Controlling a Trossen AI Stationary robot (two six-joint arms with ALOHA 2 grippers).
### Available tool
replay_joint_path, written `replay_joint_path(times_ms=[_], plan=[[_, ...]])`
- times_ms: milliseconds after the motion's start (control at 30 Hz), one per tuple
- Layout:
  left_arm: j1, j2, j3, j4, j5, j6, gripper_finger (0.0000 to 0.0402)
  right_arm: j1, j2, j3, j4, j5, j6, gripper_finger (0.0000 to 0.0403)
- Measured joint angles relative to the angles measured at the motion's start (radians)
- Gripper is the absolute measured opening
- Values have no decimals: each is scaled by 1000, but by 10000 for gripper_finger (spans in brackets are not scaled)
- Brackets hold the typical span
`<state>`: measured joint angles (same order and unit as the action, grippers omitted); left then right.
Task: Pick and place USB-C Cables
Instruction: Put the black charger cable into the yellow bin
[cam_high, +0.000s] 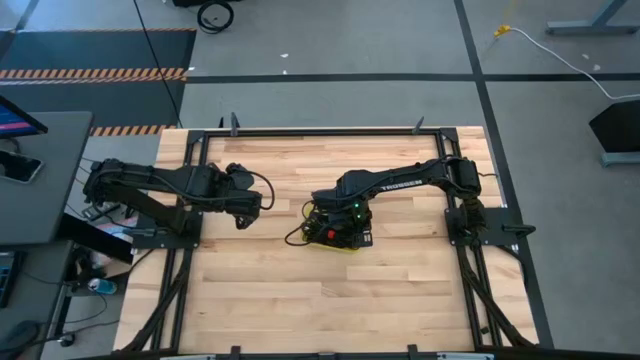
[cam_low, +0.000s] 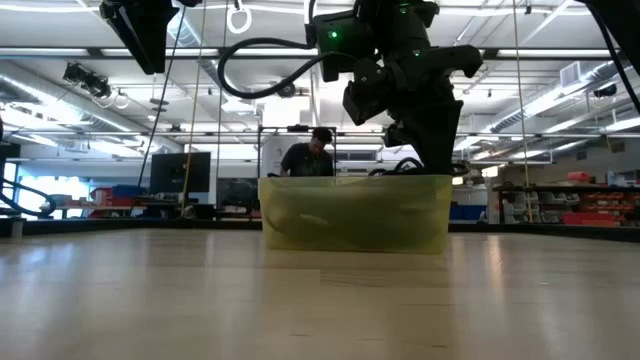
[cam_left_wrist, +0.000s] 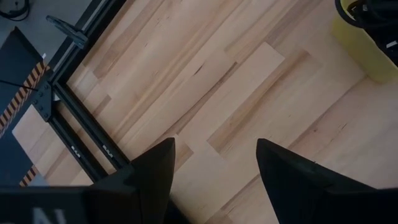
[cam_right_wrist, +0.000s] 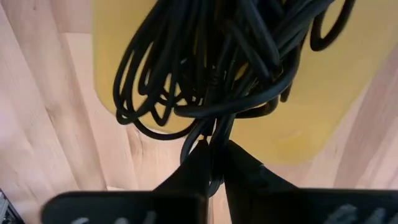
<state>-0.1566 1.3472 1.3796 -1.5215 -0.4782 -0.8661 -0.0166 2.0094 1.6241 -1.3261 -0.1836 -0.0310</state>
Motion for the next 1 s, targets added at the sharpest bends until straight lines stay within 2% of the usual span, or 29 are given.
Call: replay_joint_path(times_ms=[167, 333, 600, 800, 900, 1000], plan=[[0, 0, 0, 3, 0, -1, 231, 1, -4, -1, -16, 3, 27, 108], [0, 0, 0, 17, 0, -2, 231, 11, -40, -1, -28, 0, 49, 145], [0, 0, 0, 94, 0, 18, 231, 7, -184, -1, -31, 46, 174, 151], [0, 1, 0, 414, 0, 242, 231, -18, -349, -1, 30, 126, 311, 151], [8, 1, 0, 560, 0, 269, 231, -26, -435, -1, 80, 187, 356, 151], [23, 3, 0, 626, 0, 276, 231, -27, -525, -1, 135, 248, 393, 151]])
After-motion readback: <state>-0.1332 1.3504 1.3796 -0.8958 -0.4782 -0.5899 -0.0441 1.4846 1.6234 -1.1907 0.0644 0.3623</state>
